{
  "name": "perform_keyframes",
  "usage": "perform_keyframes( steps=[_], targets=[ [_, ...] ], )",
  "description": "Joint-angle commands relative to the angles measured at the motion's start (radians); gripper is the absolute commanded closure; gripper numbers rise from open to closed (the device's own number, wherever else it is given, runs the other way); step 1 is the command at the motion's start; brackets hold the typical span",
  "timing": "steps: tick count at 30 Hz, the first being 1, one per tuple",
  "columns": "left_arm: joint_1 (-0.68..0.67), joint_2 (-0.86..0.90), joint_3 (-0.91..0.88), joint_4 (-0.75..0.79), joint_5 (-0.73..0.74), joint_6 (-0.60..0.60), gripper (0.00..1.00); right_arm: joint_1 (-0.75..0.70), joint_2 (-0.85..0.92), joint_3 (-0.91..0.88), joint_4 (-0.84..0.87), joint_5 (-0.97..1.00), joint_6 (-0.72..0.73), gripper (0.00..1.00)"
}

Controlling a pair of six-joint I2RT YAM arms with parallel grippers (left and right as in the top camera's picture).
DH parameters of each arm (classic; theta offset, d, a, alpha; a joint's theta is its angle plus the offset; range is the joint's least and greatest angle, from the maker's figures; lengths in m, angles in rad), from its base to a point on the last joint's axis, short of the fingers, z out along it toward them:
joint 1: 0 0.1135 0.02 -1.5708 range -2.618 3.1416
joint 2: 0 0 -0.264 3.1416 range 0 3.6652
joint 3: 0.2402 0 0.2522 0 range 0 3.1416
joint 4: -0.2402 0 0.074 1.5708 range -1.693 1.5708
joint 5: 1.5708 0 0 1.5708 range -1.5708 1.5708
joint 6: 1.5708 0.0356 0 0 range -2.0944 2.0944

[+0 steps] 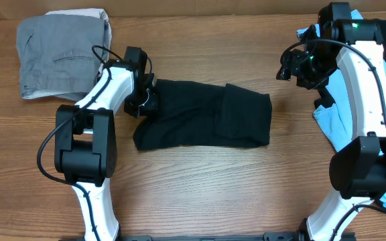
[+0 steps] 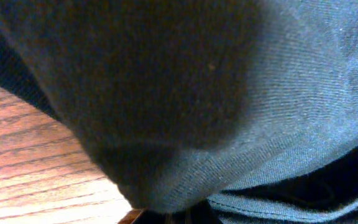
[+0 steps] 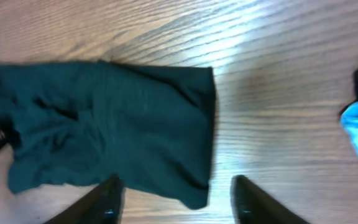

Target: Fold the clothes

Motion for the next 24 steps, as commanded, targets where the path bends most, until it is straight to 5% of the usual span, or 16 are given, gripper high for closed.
perform_keyframes(
  steps=[1, 2, 4, 12, 24],
  targets=[
    [0.013, 0.091, 0.000, -0.053, 0.034, 0.035, 0.96, 0.013, -0.009, -0.018, 0.004, -0.050, 0.005, 0.68],
    [0.026, 0.078, 0.046, -0.100, 0.033, 0.055, 0.96, 0.024, -0.008, -0.053, 0.015, -0.080, 0.005, 0.85],
    [0.037, 0.055, 0.107, -0.155, 0.034, 0.083, 0.96, 0.039, -0.008, -0.110, 0.040, -0.113, 0.005, 0.96],
    [0.034, -0.016, 0.351, -0.360, 0.032, 0.179, 0.96, 0.089, -0.008, -0.400, 0.248, -0.305, 0.025, 0.96],
    [0.010, -0.018, 0.624, -0.570, 0.035, 0.249, 0.96, 0.093, -0.008, -0.705, 0.561, -0.326, 0.168, 0.96]
  ],
)
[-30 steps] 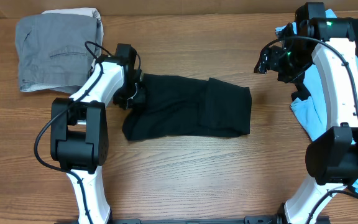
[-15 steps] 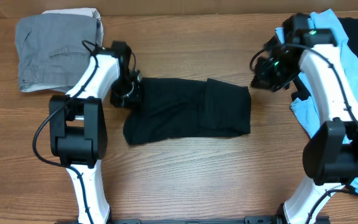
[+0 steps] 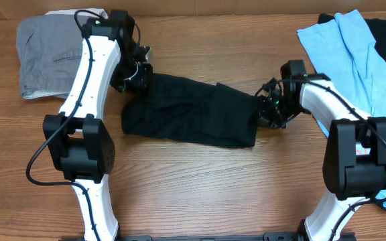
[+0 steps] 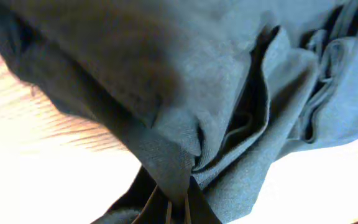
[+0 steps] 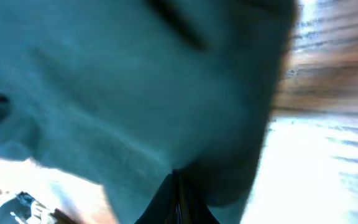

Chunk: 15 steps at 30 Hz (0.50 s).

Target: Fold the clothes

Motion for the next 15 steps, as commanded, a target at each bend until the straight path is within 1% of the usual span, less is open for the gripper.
perform_keyframes(
  steps=[1, 4, 8, 11, 15],
  targets=[
    [-0.032, -0.034, 0.117, -0.047, 0.009, 0.065, 0.96, 0.000, -0.008, -0.050, 0.048, -0.038, 0.053, 0.96],
    [-0.066, -0.034, 0.170, -0.089, -0.002, 0.082, 0.96, 0.000, -0.008, -0.056, 0.058, -0.060, 0.052, 0.96],
    [-0.125, -0.034, 0.190, -0.091, -0.017, 0.081, 0.96, -0.006, -0.017, -0.028, 0.051, -0.132, 0.043, 0.96],
    [-0.179, -0.032, 0.190, -0.074, -0.019, 0.082, 0.96, -0.019, -0.065, 0.012, 0.019, -0.141, 0.040, 0.96],
    [-0.265, -0.024, 0.190, -0.001, -0.053, 0.077, 0.96, -0.050, -0.172, 0.124, -0.075, -0.144, 0.040, 0.96]
  ],
)
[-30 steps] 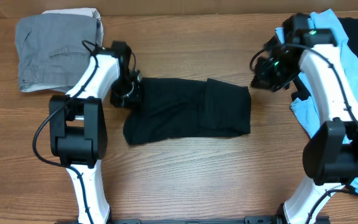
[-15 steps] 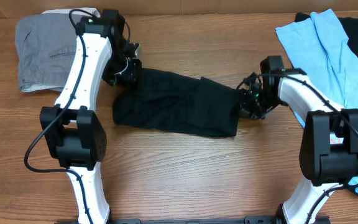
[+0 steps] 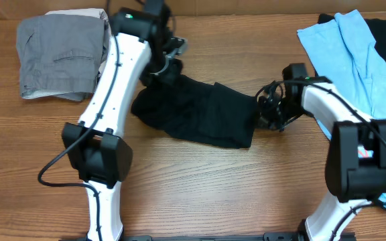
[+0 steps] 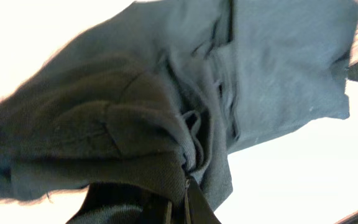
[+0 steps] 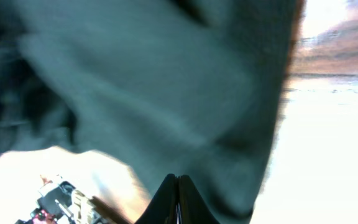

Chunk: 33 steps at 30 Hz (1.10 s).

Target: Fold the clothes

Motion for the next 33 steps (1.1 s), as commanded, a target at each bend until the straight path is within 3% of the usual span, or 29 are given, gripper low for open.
perform_keyframes(
  steps=[1, 7, 13, 31, 32, 33],
  targets=[
    [-0.079, -0.018, 0.023, 0.054, -0.034, 0.007, 0.96, -0.040, -0.161, 0.151, -0.058, -0.036, -0.003, 0.96],
    [-0.174, 0.017, 0.022, 0.166, -0.034, -0.036, 0.96, -0.145, -0.308, 0.436, -0.222, -0.035, -0.003, 0.96],
    [-0.235, 0.087, 0.020, 0.234, 0.019, -0.054, 0.96, -0.245, -0.344, 0.620, -0.335, -0.019, -0.024, 0.95],
    [-0.390, 0.159, 0.023, 0.323, 0.079, -0.110, 0.96, -0.381, -0.344, 0.637, -0.394, -0.004, -0.056, 0.95],
    [-0.397, 0.159, 0.023, 0.323, 0.082, -0.109, 0.95, -0.381, -0.344, 0.637, -0.394, -0.004, -0.056, 0.95],
    [-0.402, 0.159, 0.023, 0.322, 0.090, -0.109, 0.79, -0.381, -0.344, 0.637, -0.394, -0.002, -0.056, 0.95]
  ],
)
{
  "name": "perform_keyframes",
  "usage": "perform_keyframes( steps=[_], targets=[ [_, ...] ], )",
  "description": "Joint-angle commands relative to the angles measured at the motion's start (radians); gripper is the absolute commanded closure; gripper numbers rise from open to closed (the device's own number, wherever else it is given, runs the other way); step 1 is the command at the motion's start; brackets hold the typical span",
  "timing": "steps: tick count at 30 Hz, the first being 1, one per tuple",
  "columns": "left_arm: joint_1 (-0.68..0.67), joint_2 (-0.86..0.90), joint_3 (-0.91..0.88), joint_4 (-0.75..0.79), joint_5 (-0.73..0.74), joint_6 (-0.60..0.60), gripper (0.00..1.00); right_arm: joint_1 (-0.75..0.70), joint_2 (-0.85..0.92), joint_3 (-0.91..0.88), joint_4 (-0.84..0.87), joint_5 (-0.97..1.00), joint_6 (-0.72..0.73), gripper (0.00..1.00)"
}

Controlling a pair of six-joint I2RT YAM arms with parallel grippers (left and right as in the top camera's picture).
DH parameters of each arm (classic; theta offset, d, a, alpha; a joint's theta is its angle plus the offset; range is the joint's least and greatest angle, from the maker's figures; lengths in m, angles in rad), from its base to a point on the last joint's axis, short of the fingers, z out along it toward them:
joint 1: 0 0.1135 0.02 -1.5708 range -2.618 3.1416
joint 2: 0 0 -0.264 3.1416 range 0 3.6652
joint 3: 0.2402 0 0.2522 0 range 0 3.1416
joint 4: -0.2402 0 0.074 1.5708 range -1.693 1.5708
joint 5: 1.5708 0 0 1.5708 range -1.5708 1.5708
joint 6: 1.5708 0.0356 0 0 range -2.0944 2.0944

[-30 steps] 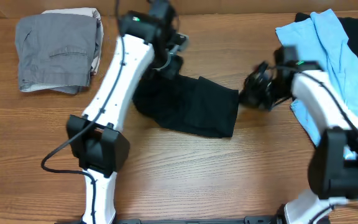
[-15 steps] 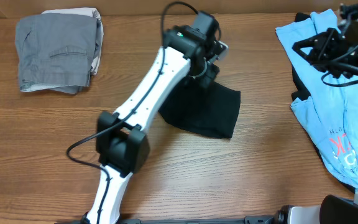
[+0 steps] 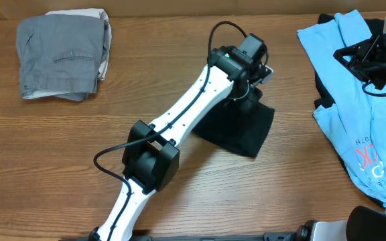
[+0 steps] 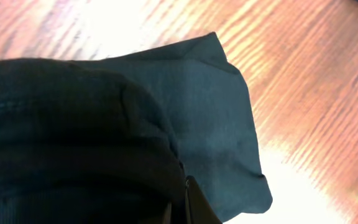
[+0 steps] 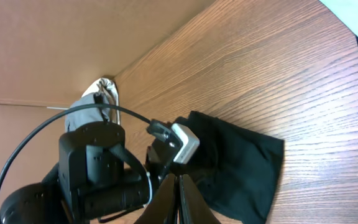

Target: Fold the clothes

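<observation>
The black garment [image 3: 238, 127] lies as a short doubled-over bundle in the middle of the table. My left gripper [image 3: 248, 86] reaches far across and stands over the bundle's far edge, shut on a thick fold of the black cloth [image 4: 73, 137]; its fingertips [image 4: 191, 202] are pinched together at the cloth's edge. A flat lower layer [image 4: 222, 124] spreads out beneath the held fold. My right gripper [image 3: 348, 55] hovers at the far right over the blue shirt, shut with nothing in it [image 5: 178, 198], looking back at the black garment [image 5: 247, 162].
A folded grey garment [image 3: 62, 50] sits at the back left corner. A light blue T-shirt [image 3: 344, 100] lies spread at the right over a dark cloth [image 3: 324, 100]. Bare wood table [image 3: 79, 154] lies between them.
My left gripper has carried its end of the black garment from the left over to the right, doubling it. My right gripper has let go and moved off to the far right.
The black garment lay stretched out, my left gripper at its left end and my right gripper open in the air. Then both grippers were shut on opposite ends. Then the left end was raised, and now it sits over the right end, with the right gripper withdrawn.
</observation>
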Motion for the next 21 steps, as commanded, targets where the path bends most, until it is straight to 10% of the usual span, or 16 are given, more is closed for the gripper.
perform_keyframes(
  steps=[1, 3, 21],
  targets=[
    [-0.023, -0.009, 0.021, 0.000, 0.043, -0.021, 0.37, -0.003, -0.001, 0.014, 0.003, 0.012, -0.011, 0.95],
    [-0.031, -0.009, 0.021, -0.002, 0.043, -0.015, 0.00, -0.003, -0.001, 0.014, 0.003, 0.018, -0.010, 0.91],
    [0.295, -0.220, 0.530, -0.098, -0.066, -0.101, 0.00, 0.066, 0.012, 0.013, 0.010, 0.042, -0.107, 0.69]
  ],
)
